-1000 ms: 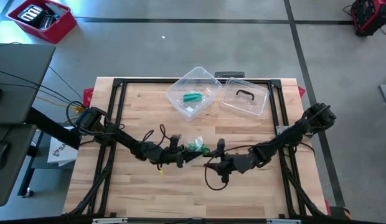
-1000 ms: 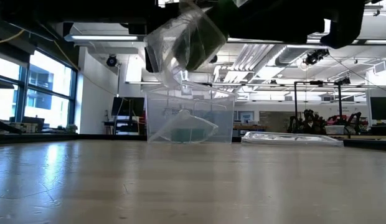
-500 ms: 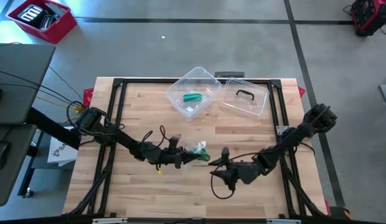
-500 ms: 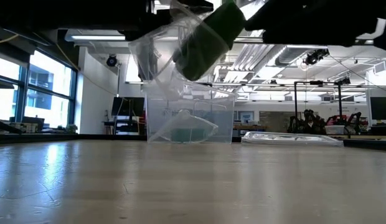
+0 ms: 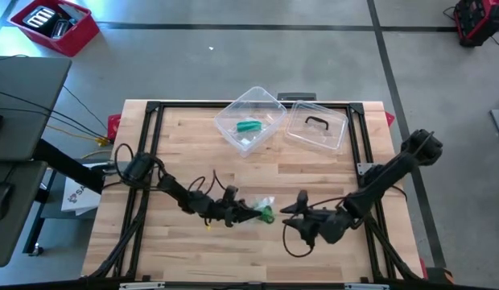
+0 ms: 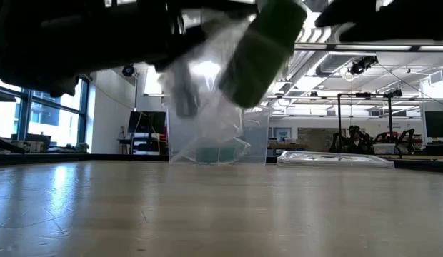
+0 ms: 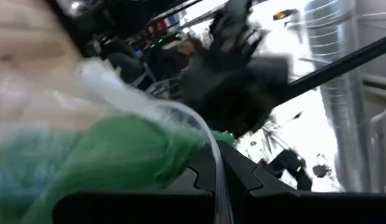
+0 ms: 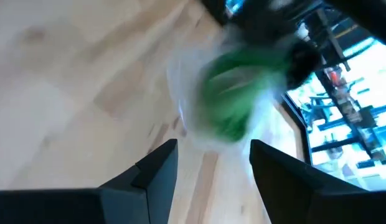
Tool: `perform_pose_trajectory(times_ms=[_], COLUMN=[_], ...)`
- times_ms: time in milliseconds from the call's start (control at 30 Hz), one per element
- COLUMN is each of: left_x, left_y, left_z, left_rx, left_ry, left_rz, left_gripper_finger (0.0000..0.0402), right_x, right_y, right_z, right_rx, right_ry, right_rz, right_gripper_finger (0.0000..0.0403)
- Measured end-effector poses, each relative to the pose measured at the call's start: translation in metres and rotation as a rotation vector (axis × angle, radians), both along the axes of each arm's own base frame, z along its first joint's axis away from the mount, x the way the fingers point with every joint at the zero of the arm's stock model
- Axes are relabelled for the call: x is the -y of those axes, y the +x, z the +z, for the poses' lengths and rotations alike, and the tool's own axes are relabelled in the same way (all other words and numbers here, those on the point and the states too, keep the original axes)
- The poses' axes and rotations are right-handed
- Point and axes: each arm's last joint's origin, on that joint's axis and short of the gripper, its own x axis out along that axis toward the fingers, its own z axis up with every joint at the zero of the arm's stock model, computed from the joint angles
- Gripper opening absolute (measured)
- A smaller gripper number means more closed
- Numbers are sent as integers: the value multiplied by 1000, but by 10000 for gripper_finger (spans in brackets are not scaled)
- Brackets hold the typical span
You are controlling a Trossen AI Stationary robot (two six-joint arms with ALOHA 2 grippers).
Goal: Roll bandage
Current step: Put the green bandage into the transparent zip bag
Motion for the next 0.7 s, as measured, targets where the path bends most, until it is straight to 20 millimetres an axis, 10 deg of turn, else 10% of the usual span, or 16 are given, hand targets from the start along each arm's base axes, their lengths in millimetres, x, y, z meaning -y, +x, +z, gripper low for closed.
perform_pose_trajectory(times_ms=[233, 433, 700], left_x=[-5, -4, 3], left_y=[2, 11, 34], left_z=[-3, 7, 33], left_rx=[-8, 36, 140], left_ry=[-10, -4, 37], left_rz=[13, 4, -78], left_gripper_finger=[0, 0, 0], right_x=[9, 21, 37], right_y=[-4, 20, 53], right_z=[34, 21, -12], right_rx=[85, 59, 47], right_ry=[256, 367, 394], right_rz=[74, 107, 17], right_gripper_finger=[153, 16, 3])
